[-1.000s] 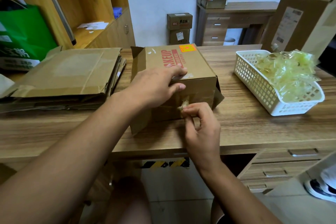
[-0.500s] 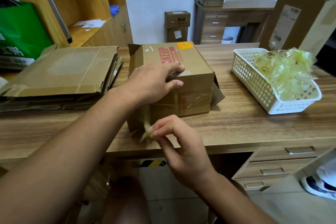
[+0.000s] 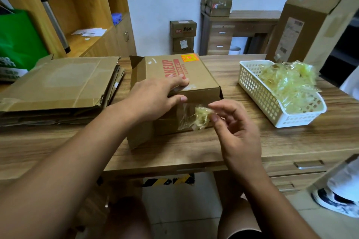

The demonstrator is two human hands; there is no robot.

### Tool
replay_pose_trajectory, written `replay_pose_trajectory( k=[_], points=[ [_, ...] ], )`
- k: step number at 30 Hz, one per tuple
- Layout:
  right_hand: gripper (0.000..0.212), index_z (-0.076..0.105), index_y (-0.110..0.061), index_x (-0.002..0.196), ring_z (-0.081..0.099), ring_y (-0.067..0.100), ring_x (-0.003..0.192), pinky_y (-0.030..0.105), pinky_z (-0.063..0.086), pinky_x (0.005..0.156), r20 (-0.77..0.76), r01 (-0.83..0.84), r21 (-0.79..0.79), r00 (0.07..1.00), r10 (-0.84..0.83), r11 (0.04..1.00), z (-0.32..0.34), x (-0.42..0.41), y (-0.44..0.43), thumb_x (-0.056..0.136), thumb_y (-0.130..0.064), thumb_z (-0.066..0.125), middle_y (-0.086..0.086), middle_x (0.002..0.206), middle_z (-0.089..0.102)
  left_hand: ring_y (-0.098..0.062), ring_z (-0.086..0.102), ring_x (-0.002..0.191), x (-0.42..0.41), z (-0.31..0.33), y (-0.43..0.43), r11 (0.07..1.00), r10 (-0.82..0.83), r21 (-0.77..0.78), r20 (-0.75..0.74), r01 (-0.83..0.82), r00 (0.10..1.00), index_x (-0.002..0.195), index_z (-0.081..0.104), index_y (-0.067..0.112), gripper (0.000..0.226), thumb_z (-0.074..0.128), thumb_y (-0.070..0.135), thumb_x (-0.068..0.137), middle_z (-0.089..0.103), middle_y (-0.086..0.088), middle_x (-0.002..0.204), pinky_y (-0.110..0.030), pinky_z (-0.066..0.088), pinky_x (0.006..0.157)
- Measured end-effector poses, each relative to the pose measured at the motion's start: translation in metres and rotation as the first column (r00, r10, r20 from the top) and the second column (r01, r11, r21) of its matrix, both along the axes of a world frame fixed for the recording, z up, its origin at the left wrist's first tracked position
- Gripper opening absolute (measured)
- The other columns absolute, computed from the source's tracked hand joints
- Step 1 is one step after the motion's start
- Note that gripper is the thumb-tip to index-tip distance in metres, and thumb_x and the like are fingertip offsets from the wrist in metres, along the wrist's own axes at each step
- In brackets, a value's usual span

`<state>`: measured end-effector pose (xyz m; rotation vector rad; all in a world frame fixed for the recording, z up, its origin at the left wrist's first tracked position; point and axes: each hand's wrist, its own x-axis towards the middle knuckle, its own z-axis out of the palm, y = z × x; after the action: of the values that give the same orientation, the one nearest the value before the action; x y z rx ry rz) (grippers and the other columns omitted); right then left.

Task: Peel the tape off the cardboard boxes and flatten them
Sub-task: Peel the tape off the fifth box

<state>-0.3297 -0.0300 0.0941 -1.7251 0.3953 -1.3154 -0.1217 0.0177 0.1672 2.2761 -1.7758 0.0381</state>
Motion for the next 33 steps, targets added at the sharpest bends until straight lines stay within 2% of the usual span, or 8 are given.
replay_pose_trajectory(
  k=[6,10,16,21,25,29,31,33],
  points=[
    [0.013,0.073,-0.007,0.099,0.064,0.007,0.093,0.010,0.045,0.075,-0.051,0.181,-0.079,0.981,-0.185,0.980,0.020,-0.027,-0.016,0.095,0.002,0.065,0.013,0.106,0.064,-0.019,0.042,0.140,0.001,0.002,0.005,1.000,-0.011,0.016,0.010,0.011,1.000,0.146,0.033,0.055,0.054,0.049,0.060,0.095,0.031,0.024,0.157,-0.045,0.042,0.105],
    [0.014,0.073,-0.006,0.102,0.065,0.008,0.097,0.013,0.048,0.080,-0.075,0.278,-0.100,0.955,-0.286,0.955,0.035,-0.045,-0.036,0.096,0.002,0.064,0.012,0.107,0.066,-0.016,0.041,0.140,0.003,0.001,0.010,0.999,-0.038,-0.003,-0.006,0.038,0.999,0.146,0.034,0.056,0.054,0.052,0.058,0.095,0.033,0.026,0.155,-0.041,0.041,0.104],
    [0.018,0.072,-0.014,0.107,0.065,0.005,0.100,0.014,0.051,0.087,-0.060,0.411,-0.211,0.900,-0.431,0.887,0.066,-0.071,-0.071,0.096,-0.001,0.065,0.007,0.109,0.064,-0.018,0.044,0.137,0.006,-0.001,0.015,0.999,-0.043,0.008,-0.021,0.043,0.999,0.142,0.030,0.064,0.053,0.049,0.062,0.093,0.031,0.026,0.153,-0.044,0.042,0.103],
    [0.021,0.070,-0.019,0.112,0.063,0.000,0.095,0.015,0.052,0.090,-0.085,0.514,-0.373,0.810,-0.580,0.772,0.112,-0.094,-0.114,0.094,-0.009,0.068,-0.010,0.104,0.056,-0.013,0.044,0.136,0.004,-0.001,0.016,0.998,-0.063,-0.015,-0.016,0.062,0.998,0.140,0.030,0.064,0.053,0.049,0.062,0.091,0.017,0.036,0.133,-0.042,0.043,0.101],
    [0.023,0.071,-0.018,0.118,0.063,0.005,0.096,0.007,0.048,0.083,-0.271,0.550,-0.465,0.657,-0.703,0.693,0.140,-0.107,-0.154,0.096,-0.019,0.068,-0.001,0.118,0.062,-0.010,0.044,0.135,0.003,0.000,0.016,0.997,-0.074,-0.021,0.003,0.074,0.997,0.139,0.031,0.065,0.054,0.044,0.067,0.087,0.015,0.039,0.130,-0.040,0.044,0.096],
    [0.021,0.074,-0.018,0.115,0.065,0.015,0.095,0.029,0.051,0.083,-0.514,0.492,-0.508,0.486,-0.707,0.707,0.132,-0.109,-0.179,0.098,-0.026,0.067,0.005,0.120,0.064,-0.011,0.042,0.137,0.002,0.001,0.017,0.997,-0.071,-0.011,-0.004,0.071,0.997,0.138,0.028,0.068,0.062,0.032,0.074,0.076,0.014,0.038,0.133,-0.041,0.044,0.098],
    [0.020,0.076,-0.017,0.113,0.065,0.017,0.096,0.036,0.053,0.087,-0.581,0.445,-0.516,0.446,-0.681,0.732,0.122,-0.109,-0.183,0.098,-0.027,0.066,0.005,0.119,0.065,-0.012,0.043,0.137,0.002,0.001,0.017,0.998,-0.067,-0.019,-0.003,0.067,0.998,0.136,0.028,0.069,0.062,0.031,0.075,0.075,0.015,0.038,0.135,-0.042,0.044,0.098],
    [0.017,0.077,-0.019,0.109,0.065,0.018,0.096,0.035,0.051,0.084,-0.617,0.419,-0.505,0.435,-0.656,0.754,0.111,-0.111,-0.186,0.098,-0.026,0.066,0.004,0.114,0.068,-0.014,0.045,0.137,0.002,0.001,0.017,0.998,-0.059,-0.026,0.009,0.059,0.998,0.138,0.028,0.069,0.065,0.029,0.078,0.073,0.016,0.038,0.140,-0.043,0.045,0.097]
  ],
)
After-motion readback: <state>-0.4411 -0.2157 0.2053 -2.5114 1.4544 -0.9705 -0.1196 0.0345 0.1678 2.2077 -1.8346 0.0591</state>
